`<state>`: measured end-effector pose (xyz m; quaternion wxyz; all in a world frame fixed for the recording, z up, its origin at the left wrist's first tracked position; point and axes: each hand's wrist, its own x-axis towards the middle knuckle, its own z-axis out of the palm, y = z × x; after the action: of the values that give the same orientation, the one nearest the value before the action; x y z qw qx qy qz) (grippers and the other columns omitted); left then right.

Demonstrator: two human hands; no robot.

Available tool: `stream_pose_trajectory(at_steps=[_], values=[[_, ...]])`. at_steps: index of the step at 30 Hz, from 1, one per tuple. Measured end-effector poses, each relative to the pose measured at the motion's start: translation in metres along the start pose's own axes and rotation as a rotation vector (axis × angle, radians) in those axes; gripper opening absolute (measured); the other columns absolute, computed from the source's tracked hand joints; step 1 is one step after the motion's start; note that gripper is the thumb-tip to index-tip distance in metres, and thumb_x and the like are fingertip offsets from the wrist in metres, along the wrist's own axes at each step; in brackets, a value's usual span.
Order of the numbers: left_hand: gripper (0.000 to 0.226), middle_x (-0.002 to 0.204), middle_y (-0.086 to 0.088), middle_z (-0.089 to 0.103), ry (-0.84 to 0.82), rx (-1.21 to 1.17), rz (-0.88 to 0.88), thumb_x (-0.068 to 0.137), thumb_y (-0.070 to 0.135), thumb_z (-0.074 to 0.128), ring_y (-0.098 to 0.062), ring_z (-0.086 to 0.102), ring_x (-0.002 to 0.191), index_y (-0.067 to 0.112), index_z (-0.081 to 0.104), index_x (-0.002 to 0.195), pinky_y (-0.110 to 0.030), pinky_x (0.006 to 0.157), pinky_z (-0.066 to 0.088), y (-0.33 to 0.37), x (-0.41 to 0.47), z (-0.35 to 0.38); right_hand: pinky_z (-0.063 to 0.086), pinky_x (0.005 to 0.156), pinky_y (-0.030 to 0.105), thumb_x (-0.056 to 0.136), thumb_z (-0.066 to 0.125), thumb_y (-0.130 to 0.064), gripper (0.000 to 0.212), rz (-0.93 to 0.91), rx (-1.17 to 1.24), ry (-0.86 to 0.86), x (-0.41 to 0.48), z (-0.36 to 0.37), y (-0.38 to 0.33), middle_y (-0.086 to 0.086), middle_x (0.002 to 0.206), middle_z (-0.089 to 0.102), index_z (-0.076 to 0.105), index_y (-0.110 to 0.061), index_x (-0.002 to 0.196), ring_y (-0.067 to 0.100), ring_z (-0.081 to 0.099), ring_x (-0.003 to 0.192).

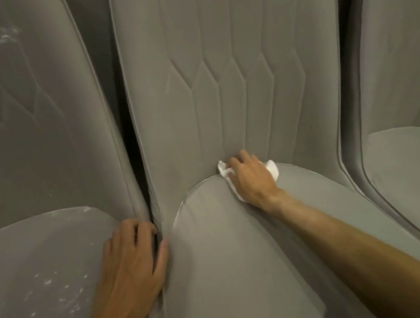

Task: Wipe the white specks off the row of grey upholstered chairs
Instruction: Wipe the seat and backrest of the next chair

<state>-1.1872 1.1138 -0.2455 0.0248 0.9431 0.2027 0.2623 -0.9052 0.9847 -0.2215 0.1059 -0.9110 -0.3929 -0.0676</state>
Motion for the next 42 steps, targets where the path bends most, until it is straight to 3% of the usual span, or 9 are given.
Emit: stream_pose_trajectory(at_steps=[4,8,15,20,23,26,33,36,42], values=[[0.018,0.092,0.002,0.042,-0.037,0.076,0.049,0.1,0.039,0.041,-0.025,0.046,0.078,0.024,0.048,0.094,-0.043,0.068,0.043,0.002,0.0,0.0,0.037,0.092,0.045,0.099,0.048,-0.019,0.025,0.234,-0.085,0.073,-0.008,-0.003,0.061,0.017,0.128,0.049,0.053,-0.008,0.121,0.04,0.052,0.11],[0.017,0.095,-0.003,0.048,-0.078,0.057,0.019,0.101,0.033,0.045,-0.028,0.05,0.081,0.019,0.052,0.093,-0.045,0.07,0.047,0.009,-0.002,-0.008,0.036,0.096,0.046,0.101,0.043,-0.01,0.024,0.386,-0.019,0.06,0.006,0.006,0.028,0.018,0.129,0.05,0.051,-0.006,0.123,0.041,0.053,0.113],[0.018,0.097,-0.004,0.049,-0.058,0.058,0.06,0.103,0.03,0.046,-0.025,0.048,0.082,0.017,0.054,0.093,-0.042,0.071,0.046,0.006,0.0,-0.004,0.034,0.097,0.045,0.109,0.031,-0.024,0.03,0.11,0.071,-0.003,0.002,0.023,-0.075,0.016,0.132,0.051,0.053,-0.01,0.124,0.037,0.053,0.117],[0.021,0.099,-0.008,0.051,-0.056,0.095,0.079,0.104,0.027,0.043,-0.028,0.051,0.084,0.013,0.058,0.097,-0.045,0.071,0.048,0.007,-0.002,-0.006,0.039,0.096,0.039,0.104,0.045,-0.025,0.028,-0.174,0.333,-0.089,-0.03,0.016,-0.082,0.013,0.119,0.058,0.061,-0.012,0.122,0.034,0.055,0.114],[0.021,0.099,-0.006,0.049,-0.049,0.072,0.066,0.105,0.027,0.041,-0.025,0.049,0.083,0.015,0.056,0.096,-0.043,0.072,0.048,0.007,-0.004,-0.011,0.036,0.096,0.038,0.106,0.034,-0.028,0.035,-0.03,0.252,-0.07,-0.019,0.008,-0.067,0.008,0.127,0.055,0.053,-0.016,0.133,0.029,0.051,0.121],[0.02,0.099,-0.003,0.049,-0.049,0.033,0.057,0.104,0.028,0.039,-0.022,0.049,0.084,0.018,0.055,0.096,-0.041,0.074,0.05,0.008,-0.007,-0.014,0.039,0.101,0.042,0.107,0.036,-0.025,0.034,0.123,0.257,-0.053,-0.009,0.004,-0.076,0.017,0.132,0.054,0.052,-0.005,0.13,0.037,0.052,0.122],[0.018,0.113,-0.011,0.06,-0.069,-0.014,0.159,0.1,0.013,0.049,-0.029,0.058,0.093,0.01,0.063,0.11,-0.041,0.08,0.051,-0.006,-0.023,-0.02,0.044,0.085,0.042,0.105,0.04,-0.034,0.026,-0.127,0.287,-0.061,-0.085,-0.003,-0.125,0.008,0.113,0.063,0.059,-0.018,0.114,0.032,0.063,0.104],[0.027,0.126,-0.019,0.063,-0.079,-0.024,0.199,0.098,0.006,0.05,-0.036,0.063,0.103,0.001,0.065,0.121,-0.046,0.09,0.054,-0.011,-0.033,-0.023,0.037,0.084,0.029,0.104,0.05,-0.03,0.024,-0.29,0.391,-0.206,-0.101,-0.015,-0.11,0.008,0.116,0.064,0.062,-0.016,0.118,0.026,0.06,0.106],[0.036,0.128,-0.028,0.066,-0.077,-0.054,0.266,0.093,0.001,0.057,-0.043,0.068,0.116,-0.011,0.066,0.126,-0.054,0.099,0.056,-0.018,-0.052,-0.031,0.036,0.095,0.038,0.105,0.047,-0.023,0.029,0.094,0.422,-0.048,-0.058,-0.01,-0.099,0.021,0.127,0.057,0.057,-0.001,0.122,0.038,0.054,0.117]])
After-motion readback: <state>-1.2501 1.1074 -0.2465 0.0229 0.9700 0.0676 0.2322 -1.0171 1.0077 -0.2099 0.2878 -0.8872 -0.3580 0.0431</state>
